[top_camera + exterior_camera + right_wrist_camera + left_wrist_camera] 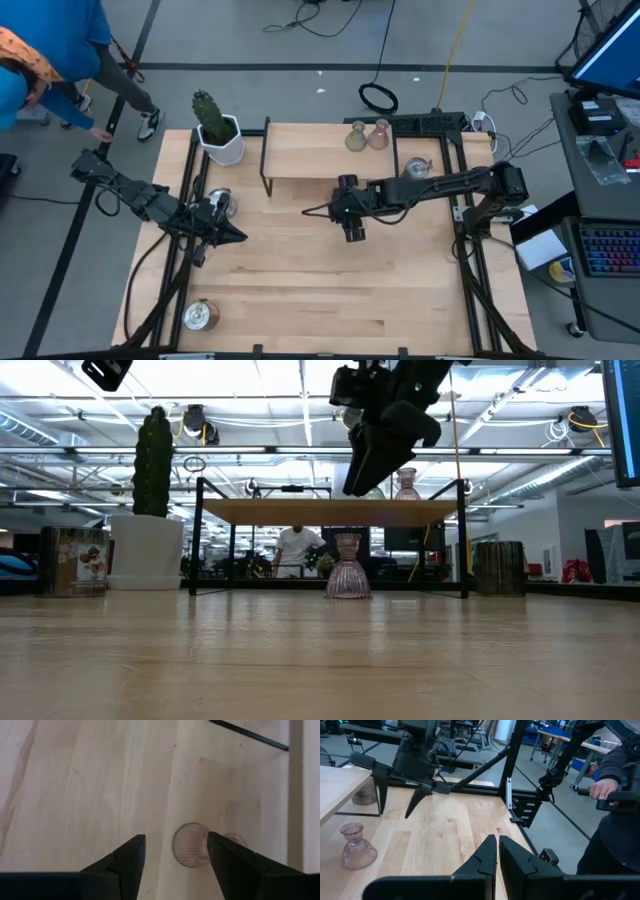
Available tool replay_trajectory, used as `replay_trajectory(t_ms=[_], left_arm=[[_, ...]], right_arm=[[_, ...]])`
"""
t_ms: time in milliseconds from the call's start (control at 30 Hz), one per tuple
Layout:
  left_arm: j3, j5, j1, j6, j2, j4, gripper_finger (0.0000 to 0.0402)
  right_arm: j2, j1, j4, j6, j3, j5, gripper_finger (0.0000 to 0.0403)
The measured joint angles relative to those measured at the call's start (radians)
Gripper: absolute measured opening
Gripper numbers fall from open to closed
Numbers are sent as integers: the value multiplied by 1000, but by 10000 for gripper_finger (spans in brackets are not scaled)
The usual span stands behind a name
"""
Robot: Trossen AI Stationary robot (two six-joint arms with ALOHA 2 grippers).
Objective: Pick & Place candle stick holders
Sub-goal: Put the pink scented candle on the shelf
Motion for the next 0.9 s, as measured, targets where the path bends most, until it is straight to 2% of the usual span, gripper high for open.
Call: replay_trajectory(t_ms=[133,267,667,900], left_arm=[[0,0,0,0,0,0,21],[0,0,0,0,0,0,21],[0,0,0,9,0,0,21],[0,0,0,9,0,0,21]], right_arm=[[0,-13,7,17,-8,1,214],[0,-21,36,25,-20,45,217],[0,-26,49,77,-24,39,216],[0,-26,108,114,-72,-8,216]])
